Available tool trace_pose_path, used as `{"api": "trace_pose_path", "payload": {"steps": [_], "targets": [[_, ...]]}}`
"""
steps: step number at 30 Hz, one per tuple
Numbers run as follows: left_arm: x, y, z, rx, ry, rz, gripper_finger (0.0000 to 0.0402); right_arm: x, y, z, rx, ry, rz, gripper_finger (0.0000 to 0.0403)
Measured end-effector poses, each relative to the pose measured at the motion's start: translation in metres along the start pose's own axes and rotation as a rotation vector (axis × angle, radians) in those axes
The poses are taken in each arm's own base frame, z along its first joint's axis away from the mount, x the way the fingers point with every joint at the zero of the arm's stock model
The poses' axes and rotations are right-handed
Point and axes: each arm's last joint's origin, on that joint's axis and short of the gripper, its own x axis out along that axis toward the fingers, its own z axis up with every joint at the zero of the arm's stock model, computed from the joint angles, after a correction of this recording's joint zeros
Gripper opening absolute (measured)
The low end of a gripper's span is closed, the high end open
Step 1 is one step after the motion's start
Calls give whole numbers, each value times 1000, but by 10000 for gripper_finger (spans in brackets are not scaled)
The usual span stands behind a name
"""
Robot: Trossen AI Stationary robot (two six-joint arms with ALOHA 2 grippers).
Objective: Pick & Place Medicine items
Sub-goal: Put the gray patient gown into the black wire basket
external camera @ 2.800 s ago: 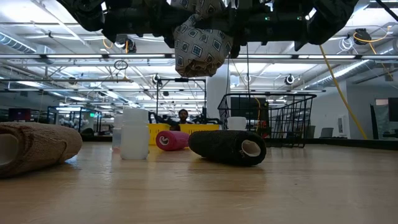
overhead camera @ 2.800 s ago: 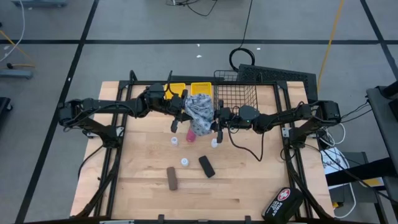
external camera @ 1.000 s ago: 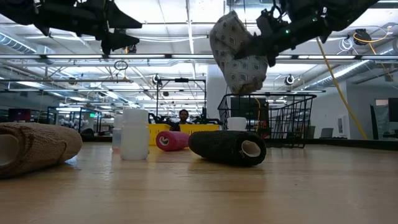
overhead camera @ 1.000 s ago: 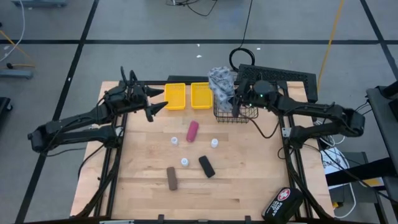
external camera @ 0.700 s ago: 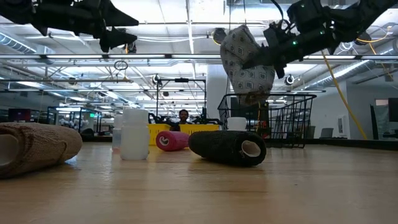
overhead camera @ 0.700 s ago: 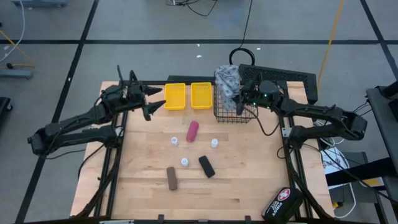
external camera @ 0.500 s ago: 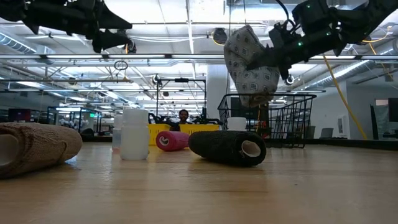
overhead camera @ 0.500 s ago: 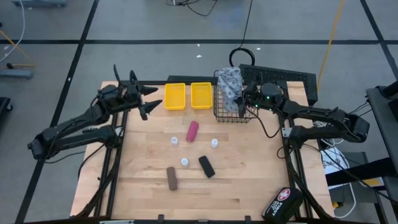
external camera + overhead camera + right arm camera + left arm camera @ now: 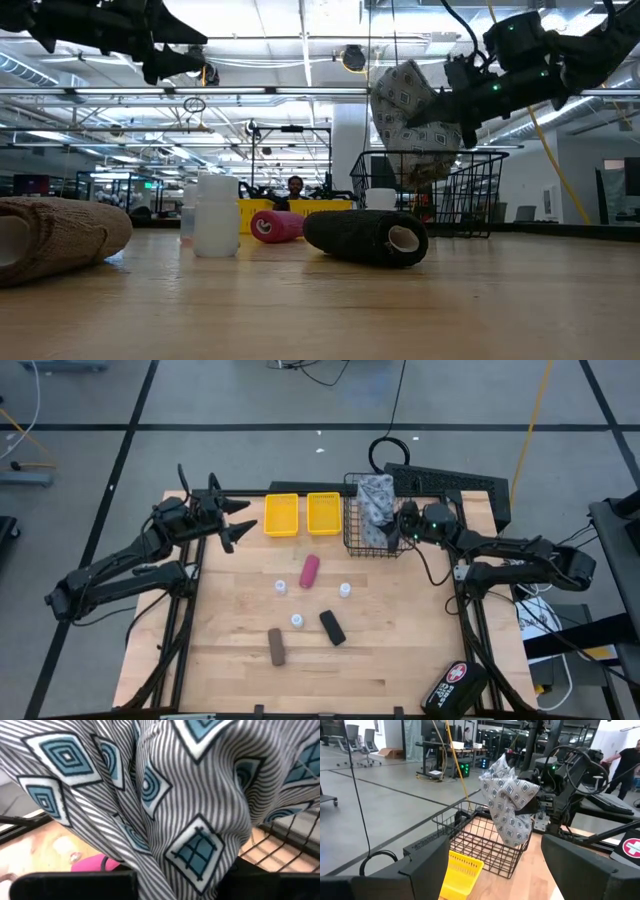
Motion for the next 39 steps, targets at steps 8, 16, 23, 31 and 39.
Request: {"api": "trace_pose_path", "payload": {"steps": [8, 16, 23, 31, 39], "targets": [[0, 0, 0, 5, -1, 0, 324, 0, 2, -2, 50, 14, 33, 78], [0, 0, 0, 7, -1, 0, 324, 1, 12, -4, 63, 29, 77, 78], [0, 0, 0, 8, -1, 0, 324, 2, 21, -7, 81, 41, 117, 78], [0, 0, 0, 8, -1, 0, 324, 2, 18, -5, 56, 26, 102, 78], [0, 0, 0, 8, -1, 1, 324, 0, 4, -2, 3, 17, 36, 78]]}}
